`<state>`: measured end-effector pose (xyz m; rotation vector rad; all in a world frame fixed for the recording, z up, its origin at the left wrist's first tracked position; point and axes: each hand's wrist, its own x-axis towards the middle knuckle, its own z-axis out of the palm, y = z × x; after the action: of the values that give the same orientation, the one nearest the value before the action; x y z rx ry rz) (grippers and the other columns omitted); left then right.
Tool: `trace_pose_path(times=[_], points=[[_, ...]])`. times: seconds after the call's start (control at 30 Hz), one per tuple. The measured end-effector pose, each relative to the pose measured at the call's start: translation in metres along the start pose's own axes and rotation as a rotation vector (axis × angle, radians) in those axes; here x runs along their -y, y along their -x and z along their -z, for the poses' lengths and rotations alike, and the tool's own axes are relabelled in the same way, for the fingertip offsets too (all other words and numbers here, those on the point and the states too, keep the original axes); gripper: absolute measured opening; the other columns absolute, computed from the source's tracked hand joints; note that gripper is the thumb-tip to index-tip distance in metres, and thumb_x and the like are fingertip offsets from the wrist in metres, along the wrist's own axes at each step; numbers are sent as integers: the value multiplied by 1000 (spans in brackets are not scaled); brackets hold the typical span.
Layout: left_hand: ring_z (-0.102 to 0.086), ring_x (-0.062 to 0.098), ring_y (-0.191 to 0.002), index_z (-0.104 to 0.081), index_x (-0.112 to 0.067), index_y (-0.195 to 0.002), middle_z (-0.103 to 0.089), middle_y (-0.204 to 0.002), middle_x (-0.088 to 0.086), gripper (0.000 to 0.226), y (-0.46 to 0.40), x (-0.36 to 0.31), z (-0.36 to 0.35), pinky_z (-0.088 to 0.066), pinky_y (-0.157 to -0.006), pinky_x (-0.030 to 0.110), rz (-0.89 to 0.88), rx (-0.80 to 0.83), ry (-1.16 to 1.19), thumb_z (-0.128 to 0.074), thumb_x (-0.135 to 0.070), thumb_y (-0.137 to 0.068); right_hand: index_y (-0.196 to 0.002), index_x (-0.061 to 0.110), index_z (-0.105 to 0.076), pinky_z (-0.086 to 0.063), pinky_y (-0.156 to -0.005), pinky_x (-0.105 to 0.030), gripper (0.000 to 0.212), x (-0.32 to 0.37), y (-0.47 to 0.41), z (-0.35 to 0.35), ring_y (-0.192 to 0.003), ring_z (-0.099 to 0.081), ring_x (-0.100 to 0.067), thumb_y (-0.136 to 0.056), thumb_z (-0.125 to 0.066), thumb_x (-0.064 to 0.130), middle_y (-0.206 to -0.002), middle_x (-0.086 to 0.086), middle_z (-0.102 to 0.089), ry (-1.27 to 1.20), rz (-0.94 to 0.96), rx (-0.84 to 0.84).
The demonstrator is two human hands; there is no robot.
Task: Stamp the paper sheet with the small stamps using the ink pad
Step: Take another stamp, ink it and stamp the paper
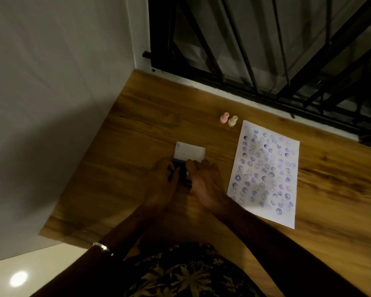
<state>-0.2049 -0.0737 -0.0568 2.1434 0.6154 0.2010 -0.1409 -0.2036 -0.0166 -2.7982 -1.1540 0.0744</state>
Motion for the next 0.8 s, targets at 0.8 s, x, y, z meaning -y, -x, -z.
trace_pose_path(times=[0.8], points=[[-55, -5, -70, -46, -36, -79, -55, -75, -15, 18, 2, -6, 5, -37, -51, 12, -41, -35, 107, -55, -45, -92, -108, 17, -52, -52, -76, -40, 19, -49, 52, 32, -82, -64, -22, -91, -59, 23, -93, -7, -68, -179, -223, -150]])
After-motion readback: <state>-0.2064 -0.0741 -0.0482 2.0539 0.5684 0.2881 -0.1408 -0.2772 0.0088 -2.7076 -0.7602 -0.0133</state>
